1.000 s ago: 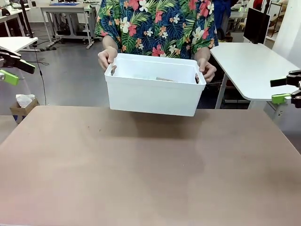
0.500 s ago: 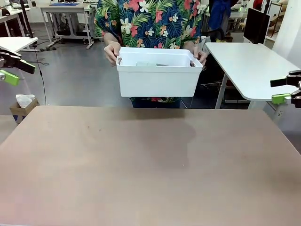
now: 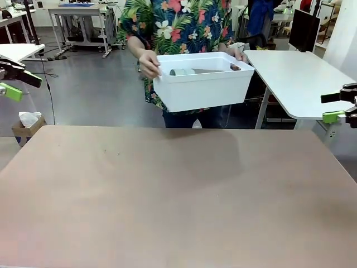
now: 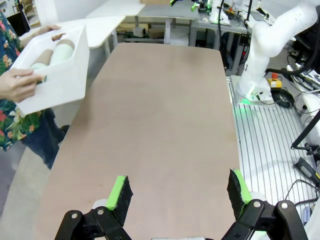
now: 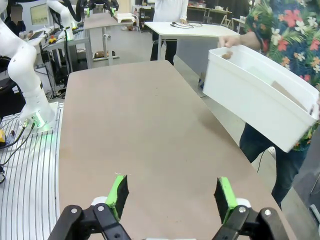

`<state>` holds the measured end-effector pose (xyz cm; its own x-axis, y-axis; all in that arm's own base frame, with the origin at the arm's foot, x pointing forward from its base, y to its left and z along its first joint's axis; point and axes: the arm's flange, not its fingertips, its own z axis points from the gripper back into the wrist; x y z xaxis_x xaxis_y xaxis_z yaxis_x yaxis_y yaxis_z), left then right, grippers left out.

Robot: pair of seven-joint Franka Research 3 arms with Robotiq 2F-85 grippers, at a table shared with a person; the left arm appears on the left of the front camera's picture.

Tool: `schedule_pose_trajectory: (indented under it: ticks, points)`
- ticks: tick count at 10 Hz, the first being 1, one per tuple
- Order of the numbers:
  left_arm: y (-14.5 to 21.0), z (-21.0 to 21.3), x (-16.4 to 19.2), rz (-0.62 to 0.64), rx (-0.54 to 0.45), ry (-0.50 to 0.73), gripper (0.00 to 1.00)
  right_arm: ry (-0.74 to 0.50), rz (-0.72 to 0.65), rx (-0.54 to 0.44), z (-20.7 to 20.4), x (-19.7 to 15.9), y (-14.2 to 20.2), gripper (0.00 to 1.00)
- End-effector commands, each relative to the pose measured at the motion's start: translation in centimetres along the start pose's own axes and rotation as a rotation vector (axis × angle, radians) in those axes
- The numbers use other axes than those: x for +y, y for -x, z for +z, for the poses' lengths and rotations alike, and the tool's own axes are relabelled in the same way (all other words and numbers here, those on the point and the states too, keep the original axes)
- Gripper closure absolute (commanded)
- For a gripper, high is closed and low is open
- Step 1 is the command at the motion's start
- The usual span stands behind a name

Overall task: Stack the cups and store them in the basket.
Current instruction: Place the stack of Reusable plastic cups into the Pantry Basket.

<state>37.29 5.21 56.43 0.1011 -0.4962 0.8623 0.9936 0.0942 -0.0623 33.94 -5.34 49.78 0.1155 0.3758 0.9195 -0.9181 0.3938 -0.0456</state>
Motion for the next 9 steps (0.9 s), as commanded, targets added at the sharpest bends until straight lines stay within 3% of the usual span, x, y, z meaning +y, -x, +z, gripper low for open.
schedule_pose_trajectory:
  ticks: [1,9]
  points:
    - [-0.30,-0.02,-0.11,0.009,-0.012,0.003,0.00,0.012,0.009,-0.016,-0.08,-0.26,-0.19,0.08]
    - [-0.30,-0.02,-0.11,0.009,-0.012,0.003,0.00,0.012,0.009,-0.016,-0.08,-0.26,-0.19,0.08]
